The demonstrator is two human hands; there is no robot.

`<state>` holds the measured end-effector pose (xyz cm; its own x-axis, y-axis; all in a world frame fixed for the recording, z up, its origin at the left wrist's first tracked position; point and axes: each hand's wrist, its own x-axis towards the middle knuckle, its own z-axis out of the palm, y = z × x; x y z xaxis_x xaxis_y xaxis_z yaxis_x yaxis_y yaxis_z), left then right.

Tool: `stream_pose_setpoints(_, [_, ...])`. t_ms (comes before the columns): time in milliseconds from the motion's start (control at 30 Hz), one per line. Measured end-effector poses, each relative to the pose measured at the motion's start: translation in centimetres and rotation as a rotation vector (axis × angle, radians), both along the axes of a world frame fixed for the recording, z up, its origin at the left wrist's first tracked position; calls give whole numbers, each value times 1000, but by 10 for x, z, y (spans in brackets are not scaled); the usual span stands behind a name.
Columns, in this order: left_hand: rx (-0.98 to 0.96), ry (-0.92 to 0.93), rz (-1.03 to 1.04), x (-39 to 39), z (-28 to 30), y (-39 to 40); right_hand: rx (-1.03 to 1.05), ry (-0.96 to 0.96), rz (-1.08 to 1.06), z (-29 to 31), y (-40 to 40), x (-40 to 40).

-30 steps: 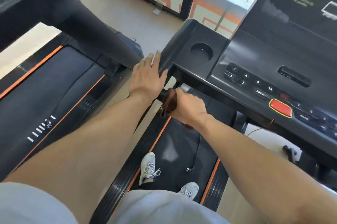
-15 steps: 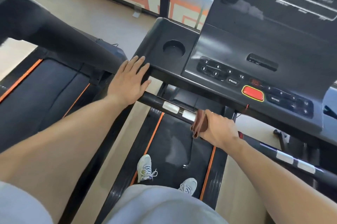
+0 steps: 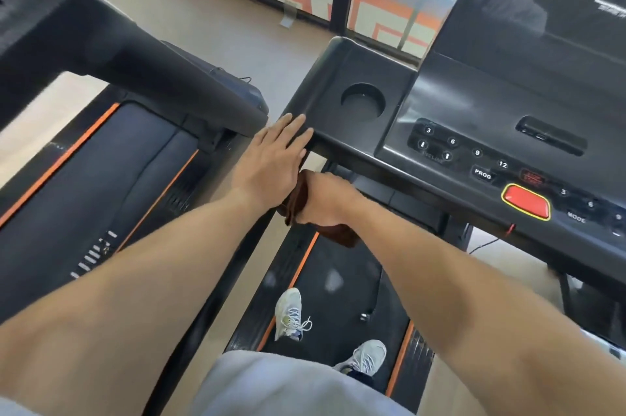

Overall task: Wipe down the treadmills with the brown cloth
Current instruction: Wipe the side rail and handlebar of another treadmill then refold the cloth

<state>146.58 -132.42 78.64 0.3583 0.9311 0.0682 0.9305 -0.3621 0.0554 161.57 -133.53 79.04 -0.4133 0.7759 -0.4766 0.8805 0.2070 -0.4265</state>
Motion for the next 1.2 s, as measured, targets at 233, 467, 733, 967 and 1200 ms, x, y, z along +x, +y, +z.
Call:
stream_pose_setpoints(233, [-41,19,4,2,1,1,-280,149,-83,3,12,11])
stream_pose_setpoints(467, [-46,41,29,7,2,-1,17,-146,-138,-2,-44,72])
stream_pose_setpoints(733, [0,137,-22,7,0,-5,291,-388,-322,-12,-142,168])
stream_pose_setpoints(967, [118,93,-176,3,-6,-2,531,-133,-485,-25,-181,153])
stream_pose_setpoints(1200, [186,40,-649,16,-15,-12,411,183,-842,-14,-207,146])
